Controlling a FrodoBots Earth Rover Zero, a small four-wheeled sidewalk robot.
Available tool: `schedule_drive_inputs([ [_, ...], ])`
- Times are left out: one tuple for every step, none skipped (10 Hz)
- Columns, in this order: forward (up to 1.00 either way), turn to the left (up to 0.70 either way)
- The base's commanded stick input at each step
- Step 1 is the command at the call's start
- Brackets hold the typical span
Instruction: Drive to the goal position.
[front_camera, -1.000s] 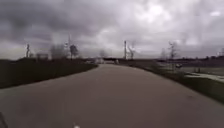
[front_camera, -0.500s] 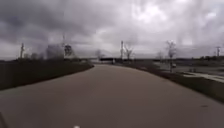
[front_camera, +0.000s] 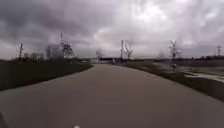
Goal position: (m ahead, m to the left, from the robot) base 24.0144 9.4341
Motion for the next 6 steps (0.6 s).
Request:
schedule_drive_inputs([
  [1.00, 0.00],
  [1.00, 0.00],
  [1.00, 0.00],
  [1.00, 0.00],
  [1.00, 0.00],
  [1.00, 0.00],
])
